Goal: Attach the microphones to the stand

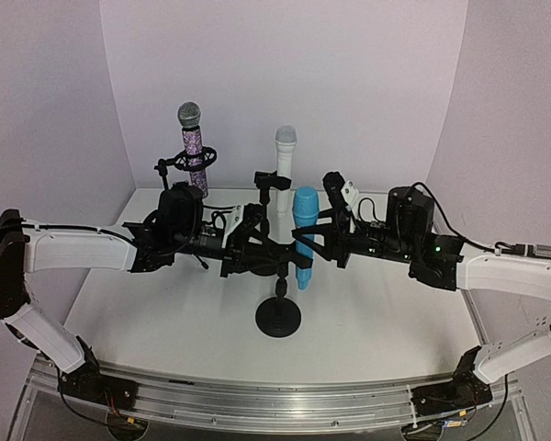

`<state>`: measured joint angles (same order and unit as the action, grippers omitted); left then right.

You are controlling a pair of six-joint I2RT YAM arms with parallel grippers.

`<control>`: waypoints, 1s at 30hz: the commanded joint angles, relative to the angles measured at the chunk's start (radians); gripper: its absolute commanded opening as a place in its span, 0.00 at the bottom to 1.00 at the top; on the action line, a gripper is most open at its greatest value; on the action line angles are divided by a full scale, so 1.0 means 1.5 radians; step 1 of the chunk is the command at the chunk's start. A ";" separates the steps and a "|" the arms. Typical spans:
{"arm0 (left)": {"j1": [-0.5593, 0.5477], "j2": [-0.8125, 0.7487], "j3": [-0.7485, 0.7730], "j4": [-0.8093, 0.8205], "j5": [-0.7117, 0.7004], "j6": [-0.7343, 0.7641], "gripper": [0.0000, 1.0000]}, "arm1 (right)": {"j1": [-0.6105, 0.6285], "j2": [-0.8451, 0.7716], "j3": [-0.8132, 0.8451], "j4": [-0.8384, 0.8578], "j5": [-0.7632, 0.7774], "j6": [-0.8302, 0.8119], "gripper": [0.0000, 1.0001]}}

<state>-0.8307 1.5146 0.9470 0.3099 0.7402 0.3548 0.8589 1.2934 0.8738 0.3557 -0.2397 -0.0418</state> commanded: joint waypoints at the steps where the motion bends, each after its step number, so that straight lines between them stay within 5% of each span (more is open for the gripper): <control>1: -0.003 0.001 0.011 0.029 0.015 0.001 0.00 | 0.003 0.010 -0.018 0.079 -0.019 0.023 0.00; 7: -0.003 0.003 0.013 0.031 0.014 -0.007 0.04 | 0.003 0.021 -0.013 0.095 -0.021 0.023 0.00; 12: -0.003 -0.003 0.010 0.025 0.011 -0.007 0.64 | 0.003 0.012 -0.021 0.095 -0.009 0.023 0.00; 15: -0.003 -0.007 0.007 0.023 0.012 -0.004 0.80 | 0.003 0.008 -0.023 0.095 -0.002 0.023 0.00; 20: -0.003 -0.013 0.001 0.018 0.012 0.004 0.85 | 0.004 0.007 -0.022 0.095 -0.001 0.023 0.04; 26: -0.002 -0.017 0.000 0.012 0.012 0.007 0.86 | 0.003 0.003 -0.029 0.094 0.008 0.047 0.48; 30: -0.002 -0.017 -0.002 0.012 0.014 0.008 0.86 | 0.003 -0.009 -0.031 0.094 0.020 0.047 0.56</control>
<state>-0.8322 1.5166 0.9466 0.3138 0.7418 0.3502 0.8593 1.3180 0.8313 0.4561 -0.2332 0.0090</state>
